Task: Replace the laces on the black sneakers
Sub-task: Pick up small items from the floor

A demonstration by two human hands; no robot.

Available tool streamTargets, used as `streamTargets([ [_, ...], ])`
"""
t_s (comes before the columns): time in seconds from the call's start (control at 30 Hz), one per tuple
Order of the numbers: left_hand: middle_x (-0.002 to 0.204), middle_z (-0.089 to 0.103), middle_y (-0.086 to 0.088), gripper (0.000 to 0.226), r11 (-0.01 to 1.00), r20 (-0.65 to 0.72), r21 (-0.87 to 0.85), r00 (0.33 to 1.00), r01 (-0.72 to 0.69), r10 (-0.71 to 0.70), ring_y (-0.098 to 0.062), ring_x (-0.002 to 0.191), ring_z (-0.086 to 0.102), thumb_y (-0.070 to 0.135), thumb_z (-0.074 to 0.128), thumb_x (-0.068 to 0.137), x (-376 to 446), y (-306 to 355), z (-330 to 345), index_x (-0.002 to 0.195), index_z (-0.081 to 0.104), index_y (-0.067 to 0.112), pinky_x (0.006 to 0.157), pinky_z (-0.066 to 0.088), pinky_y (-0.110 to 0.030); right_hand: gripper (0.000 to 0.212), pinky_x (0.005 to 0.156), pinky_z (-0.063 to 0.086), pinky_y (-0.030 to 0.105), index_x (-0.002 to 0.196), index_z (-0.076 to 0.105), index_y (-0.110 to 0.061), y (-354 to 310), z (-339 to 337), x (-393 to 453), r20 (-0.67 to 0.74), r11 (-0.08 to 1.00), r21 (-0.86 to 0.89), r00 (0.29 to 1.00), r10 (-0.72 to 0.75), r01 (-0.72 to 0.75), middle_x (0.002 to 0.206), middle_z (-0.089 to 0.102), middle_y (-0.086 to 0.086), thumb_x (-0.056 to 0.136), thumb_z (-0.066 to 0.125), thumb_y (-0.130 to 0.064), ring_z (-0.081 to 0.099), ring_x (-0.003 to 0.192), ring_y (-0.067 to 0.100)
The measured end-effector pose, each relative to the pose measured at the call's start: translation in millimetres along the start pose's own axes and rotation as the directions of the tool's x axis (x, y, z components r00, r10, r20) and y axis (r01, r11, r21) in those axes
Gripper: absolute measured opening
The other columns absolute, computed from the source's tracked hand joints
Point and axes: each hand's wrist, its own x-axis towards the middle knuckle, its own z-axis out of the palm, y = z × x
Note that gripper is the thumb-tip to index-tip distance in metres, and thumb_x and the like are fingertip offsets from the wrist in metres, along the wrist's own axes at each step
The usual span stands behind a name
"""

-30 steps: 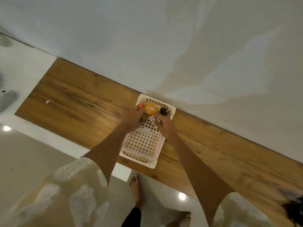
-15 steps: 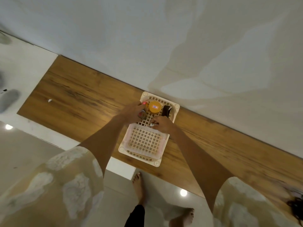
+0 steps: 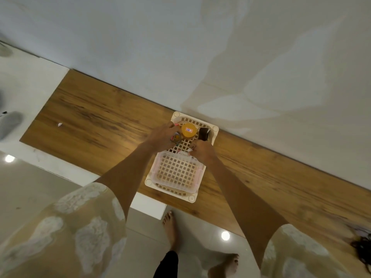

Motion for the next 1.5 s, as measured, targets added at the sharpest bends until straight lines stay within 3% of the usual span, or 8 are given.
streamTargets([
  [0.17,0.127,0.055,-0.006,0.05,0.997,0.026,-0.065,0.998,-0.049,0.051,-0.023,0.101,0.059,0.032,0.075,0.075,-2,9,6,0.12,0.055,0.019,0.077,0.051,-0.033,0.029,0.082,0.047,0.028,0.116,0.06,-0.009,2,-5,-5,-0.065,0.998,0.023,0.996,0.066,-0.065,0.117,0.063,0.009,0.088,0.064,-0.016,0.06,0.106,0.026],
  [0.33,0.131,0.05,-0.007,0.051,0.998,0.043,0.064,0.999,0.003,-0.006,-0.024,0.104,0.057,0.035,0.069,0.081,1,20,11,0.125,0.051,0.017,0.079,0.052,-0.037,0.026,0.085,0.048,0.033,0.114,0.061,-0.005,-2,6,-5,-0.004,0.997,-0.046,0.998,0.063,-0.063,0.114,0.062,0.014,0.089,0.061,-0.013,0.06,0.105,0.031],
  [0.63,0.129,0.053,-0.013,0.051,0.992,-0.065,-0.072,0.993,-0.103,0.098,-0.028,0.113,0.054,0.016,0.073,0.08,-3,30,23,0.125,0.051,0.005,0.082,0.05,-0.035,0.017,0.085,0.054,0.043,0.102,0.064,-0.011,-1,-11,-2,-0.135,0.918,0.381,0.975,0.174,-0.111,0.104,0.069,0.01,0.09,0.061,-0.022,0.065,0.093,0.028],
  [0.83,0.139,0.041,-0.013,0.063,0.981,-0.014,-0.185,0.999,-0.05,0.048,-0.029,0.128,0.04,0.02,0.074,0.079,-1,35,22,0.132,0.042,0.008,0.097,0.047,-0.04,0.008,0.077,0.054,0.039,0.091,0.064,-0.01,-6,-2,-3,-0.188,0.929,0.353,0.964,0.189,-0.114,0.098,0.068,0.011,0.089,0.056,-0.01,0.064,0.087,0.028],
  [1.0,0.128,0.047,-0.016,0.046,0.938,-0.154,-0.327,0.973,0.115,-0.173,-0.028,0.103,0.057,0.004,0.062,0.087,-2,30,14,0.129,0.044,0.005,0.066,0.045,-0.015,0.003,0.079,0.052,0.035,0.086,0.061,-0.016,-13,6,4,-0.215,0.933,0.334,0.952,0.217,-0.137,0.114,0.061,0.007,0.088,0.06,-0.014,0.06,0.098,0.025],
  [1.27,0.115,0.059,-0.016,0.039,0.939,-0.131,-0.294,0.966,0.178,-0.224,-0.03,0.097,0.06,0.004,0.056,0.089,2,32,20,0.127,0.046,0.008,0.075,0.054,-0.039,0.017,0.092,0.049,0.038,0.106,0.064,-0.007,-17,10,8,-0.226,0.933,0.333,0.948,0.223,-0.14,0.13,0.051,0.011,0.09,0.057,-0.008,0.056,0.111,0.028],
  [1.4,0.128,0.053,-0.015,0.032,0.953,-0.217,-0.245,0.948,0.179,-0.234,-0.029,0.105,0.058,0.006,0.05,0.092,-4,44,23,0.124,0.048,0.009,0.079,0.056,-0.041,0.015,0.075,0.051,0.03,0.106,0.062,-0.012,-10,5,-5,-0.279,0.922,0.381,0.942,0.187,-0.07,0.115,0.062,0.006,0.093,0.055,-0.014,0.062,0.096,0.023],
  [1.5,0.129,0.052,-0.015,0.03,0.991,-0.331,-0.123,0.939,0.059,-0.097,-0.031,0.118,0.051,0.003,0.048,0.09,-14,71,25,0.119,0.054,0.006,0.094,0.05,-0.043,0.017,0.063,0.046,0.024,0.107,0.061,-0.015,1,-2,-33,-0.362,0.904,0.427,0.917,0.169,0.002,0.102,0.068,0.001,0.096,0.049,-0.018,0.063,0.083,0.016],
])
